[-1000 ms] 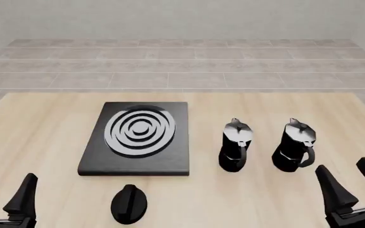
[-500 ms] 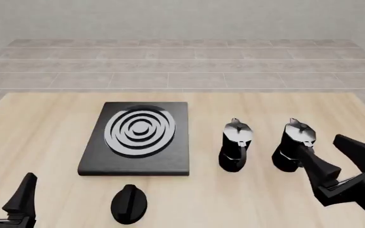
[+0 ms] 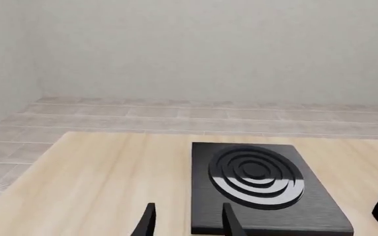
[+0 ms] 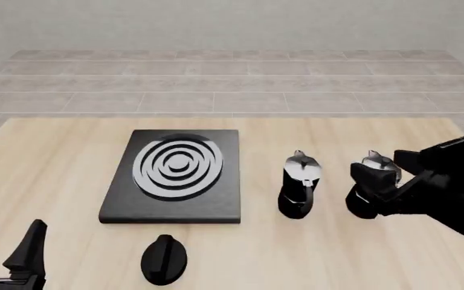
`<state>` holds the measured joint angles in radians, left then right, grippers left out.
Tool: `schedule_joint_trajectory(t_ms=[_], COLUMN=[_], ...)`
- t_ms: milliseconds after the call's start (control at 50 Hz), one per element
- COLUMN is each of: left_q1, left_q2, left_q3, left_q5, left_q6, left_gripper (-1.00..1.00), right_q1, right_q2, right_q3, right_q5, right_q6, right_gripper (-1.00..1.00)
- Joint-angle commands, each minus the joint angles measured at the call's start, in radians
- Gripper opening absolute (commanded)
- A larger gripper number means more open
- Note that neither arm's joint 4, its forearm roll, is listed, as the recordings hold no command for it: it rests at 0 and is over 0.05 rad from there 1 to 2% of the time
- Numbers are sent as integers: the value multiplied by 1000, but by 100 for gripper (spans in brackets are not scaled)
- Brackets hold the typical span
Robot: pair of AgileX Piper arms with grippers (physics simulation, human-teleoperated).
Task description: Put both moka pots on the stove.
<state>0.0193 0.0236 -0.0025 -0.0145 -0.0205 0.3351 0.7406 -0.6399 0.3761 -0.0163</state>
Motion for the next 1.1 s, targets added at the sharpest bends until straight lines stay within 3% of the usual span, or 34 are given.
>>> schedule_joint_trajectory(t_ms=[20,360,1100], left_q1=[2,7,10], left_q2=[-5,-9,5], left_q3=[-1,0,-1], left_q5=[5,5,-6], left_q6=[1,3,-2], left_gripper=[100,100,100], right_q1=[42,53,71], right_q2=[154,327,468], right_q3=[-115,-225,-194], right_q5=[73,119,26], right_q6=[23,97,200], right_gripper=[100,100,100])
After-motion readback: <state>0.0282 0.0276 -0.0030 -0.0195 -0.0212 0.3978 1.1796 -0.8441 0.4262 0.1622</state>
